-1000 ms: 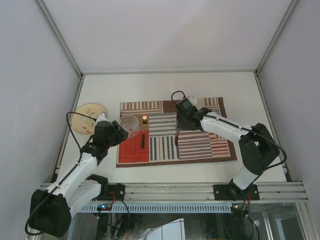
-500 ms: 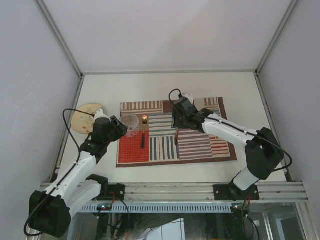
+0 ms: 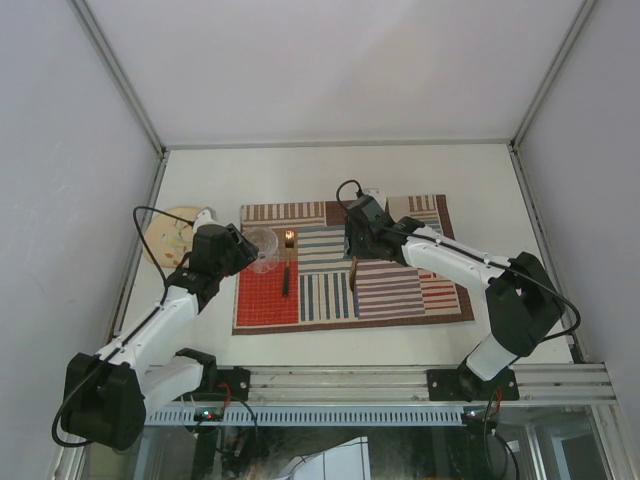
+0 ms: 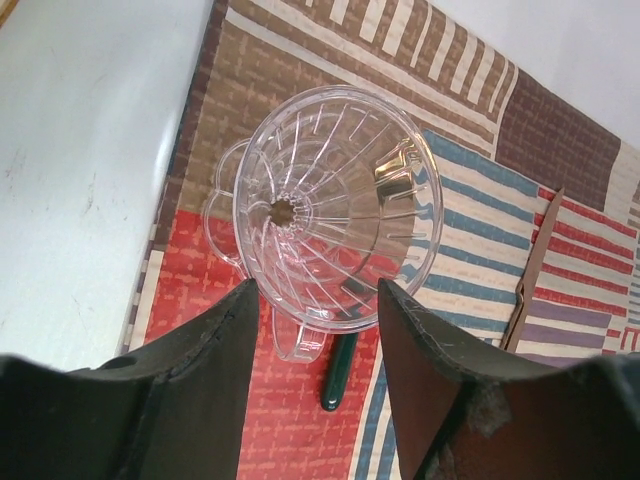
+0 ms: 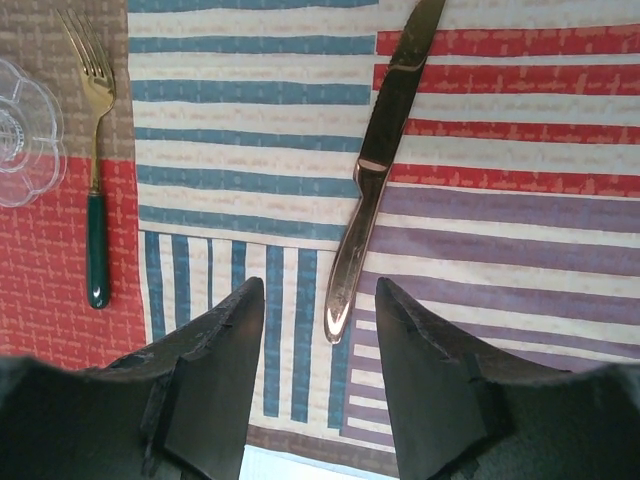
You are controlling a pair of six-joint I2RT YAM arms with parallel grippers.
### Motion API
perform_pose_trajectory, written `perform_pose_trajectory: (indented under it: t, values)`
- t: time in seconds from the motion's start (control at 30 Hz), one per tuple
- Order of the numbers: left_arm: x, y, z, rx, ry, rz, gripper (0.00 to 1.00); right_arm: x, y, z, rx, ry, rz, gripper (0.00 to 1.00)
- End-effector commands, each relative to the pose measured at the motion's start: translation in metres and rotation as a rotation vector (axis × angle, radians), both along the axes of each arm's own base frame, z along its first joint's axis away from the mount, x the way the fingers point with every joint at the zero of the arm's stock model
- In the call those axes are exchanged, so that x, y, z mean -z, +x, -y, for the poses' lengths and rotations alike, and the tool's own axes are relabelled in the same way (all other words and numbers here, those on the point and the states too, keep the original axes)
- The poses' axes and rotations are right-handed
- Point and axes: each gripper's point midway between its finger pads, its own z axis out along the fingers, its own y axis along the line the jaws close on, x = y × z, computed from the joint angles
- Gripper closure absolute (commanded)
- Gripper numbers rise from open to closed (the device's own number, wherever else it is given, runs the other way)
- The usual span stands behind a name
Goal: Set the dinner table for one person
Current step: Pick up the cup with the napkin.
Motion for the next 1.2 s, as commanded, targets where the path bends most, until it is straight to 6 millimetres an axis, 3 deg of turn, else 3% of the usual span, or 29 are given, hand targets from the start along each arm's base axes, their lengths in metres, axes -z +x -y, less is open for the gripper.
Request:
perform_pose_trajectory:
  t: [0.0, 0.57, 1.0, 1.07, 1.13, 1.17]
  values:
    - [-0.028, 0.014, 0.004, -0.021, -0.035, 0.086, 0.45, -0.025, 0.009, -0.004, -0.009, 0.026, 0.065, 0.51]
    - [-0.024, 0.013, -0.011, -0.099, 0.002, 0.057, 0.46, -0.035, 0.001, 0.002, -0.018, 0.039, 0.086, 0.51]
    - [-0.001, 0.031, -0.005, -0.125, -0.008, -0.01, 0.47, -0.045, -0.01, 0.006, -0.035, 0.062, 0.106, 0.51]
    - [-0.001, 0.034, -0.003, -0.122, -0.013, -0.01, 0.53, -0.045, -0.011, 0.007, -0.034, 0.068, 0.111, 0.51]
    - [-0.002, 0.039, 0.002, -0.109, -0.023, -0.011, 0.75, -0.044, -0.012, 0.008, -0.031, 0.071, 0.108, 0.51]
    - [-0.003, 0.041, 0.004, -0.103, -0.03, -0.009, 0.8, -0.043, -0.012, 0.009, -0.029, 0.071, 0.108, 0.51]
